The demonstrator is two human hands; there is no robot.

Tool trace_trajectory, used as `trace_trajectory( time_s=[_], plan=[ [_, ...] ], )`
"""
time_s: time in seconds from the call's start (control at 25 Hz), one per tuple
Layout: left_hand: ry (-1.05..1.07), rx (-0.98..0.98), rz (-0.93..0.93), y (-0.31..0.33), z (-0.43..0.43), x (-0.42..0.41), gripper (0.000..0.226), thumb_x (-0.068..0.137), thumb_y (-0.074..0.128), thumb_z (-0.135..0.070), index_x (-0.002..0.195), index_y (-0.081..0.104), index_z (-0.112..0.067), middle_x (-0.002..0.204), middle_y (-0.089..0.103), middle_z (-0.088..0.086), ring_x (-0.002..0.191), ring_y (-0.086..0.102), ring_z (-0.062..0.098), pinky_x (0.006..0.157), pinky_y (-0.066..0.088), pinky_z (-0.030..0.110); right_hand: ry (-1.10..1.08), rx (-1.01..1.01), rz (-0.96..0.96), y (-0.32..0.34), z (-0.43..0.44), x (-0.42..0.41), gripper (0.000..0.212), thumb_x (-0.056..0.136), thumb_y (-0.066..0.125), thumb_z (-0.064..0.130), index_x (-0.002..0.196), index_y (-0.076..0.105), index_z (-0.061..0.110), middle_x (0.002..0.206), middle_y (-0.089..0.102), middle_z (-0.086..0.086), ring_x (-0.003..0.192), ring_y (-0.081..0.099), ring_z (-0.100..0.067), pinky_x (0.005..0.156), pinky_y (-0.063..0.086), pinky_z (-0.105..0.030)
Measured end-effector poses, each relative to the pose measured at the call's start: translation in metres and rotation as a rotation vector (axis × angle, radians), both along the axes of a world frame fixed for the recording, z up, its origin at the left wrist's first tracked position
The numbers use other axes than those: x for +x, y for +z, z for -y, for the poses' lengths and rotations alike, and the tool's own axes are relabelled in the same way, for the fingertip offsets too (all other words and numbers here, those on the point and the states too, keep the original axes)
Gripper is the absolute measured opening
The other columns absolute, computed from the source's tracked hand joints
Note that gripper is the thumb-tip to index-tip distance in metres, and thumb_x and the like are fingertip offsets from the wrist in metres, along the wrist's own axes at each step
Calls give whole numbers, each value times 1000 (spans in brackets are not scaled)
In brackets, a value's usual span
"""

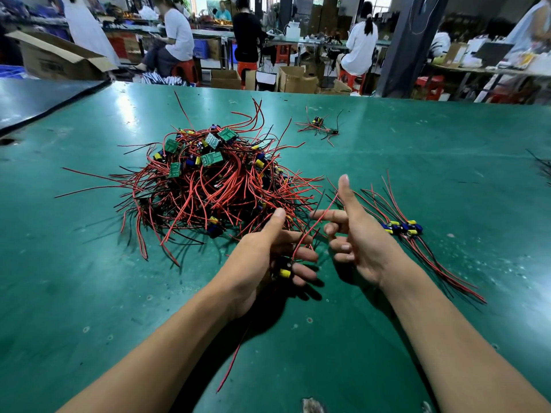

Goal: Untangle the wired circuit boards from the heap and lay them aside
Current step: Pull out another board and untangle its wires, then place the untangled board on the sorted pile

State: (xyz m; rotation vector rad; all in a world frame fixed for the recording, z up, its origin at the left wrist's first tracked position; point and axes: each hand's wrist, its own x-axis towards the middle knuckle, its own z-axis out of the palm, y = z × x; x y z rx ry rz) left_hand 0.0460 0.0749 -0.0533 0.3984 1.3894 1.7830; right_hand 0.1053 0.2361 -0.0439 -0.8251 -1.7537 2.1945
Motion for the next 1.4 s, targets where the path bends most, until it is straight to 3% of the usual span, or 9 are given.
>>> trace_trajectory(
  time_s=[0.24,0.4,0.6,0.76,0.88,1.04,1.12,1.24,1.4],
  plan=[
    [-18,51,106,0,2,-4,82,88,26,-73,124,59,-7,109,72,20,77,68,30,67,56,37,86,428,55,5,12,8,74,53,70,89,75,56,19,56,52,4,41,43,-11,40,33,-19],
    [-2,74,101,-1,1,-8,81,89,17,-74,130,56,-15,120,68,19,100,66,38,88,54,43,168,524,107,4,31,9,75,50,85,72,85,47,17,64,71,0,61,73,-17,49,48,-28],
    [1,79,85,-4,0,-12,80,90,15,-74,129,56,-17,114,72,9,87,69,19,73,56,28,132,863,146,3,36,8,37,71,87,36,83,55,22,72,71,-1,65,68,-19,65,60,-40],
    [90,44,11,-4,1,-8,55,99,34,-55,116,65,-12,105,74,8,81,72,23,65,58,32,102,726,87,11,14,9,19,79,79,25,77,60,19,64,66,4,54,63,-16,51,54,-33],
    [320,-70,-327,-8,6,-9,20,97,57,-26,93,72,-14,91,75,7,59,66,19,52,52,28,-112,700,49,9,-10,11,14,82,77,25,75,65,19,60,65,9,51,56,-6,50,43,-19],
    [458,-376,-927,-16,15,-14,6,87,68,-20,89,73,-23,80,71,-12,67,61,2,67,46,13,-306,1009,187,-6,-26,12,13,84,75,30,84,66,21,76,67,10,77,63,-16,69,45,-26],
    [441,-407,-1017,-17,15,-15,10,84,70,-17,93,72,-22,86,70,-13,80,62,-1,71,41,5,-290,1109,269,-12,-27,13,16,85,74,35,87,65,22,83,69,3,85,63,-24,75,47,-32],
    [450,-439,-1123,-20,16,-16,17,84,71,-20,101,69,-21,88,67,-12,88,61,9,79,49,25,-259,1263,348,-16,-29,14,18,87,73,37,93,66,23,98,67,-4,92,62,-29,79,48,-35],
    [486,-473,-1145,-20,16,-16,38,84,70,-27,121,61,-27,83,66,-13,64,54,10,67,48,30,-212,1259,126,-10,-21,12,10,86,75,26,92,70,20,93,68,-1,85,63,-22,83,51,-35]
  ],
)
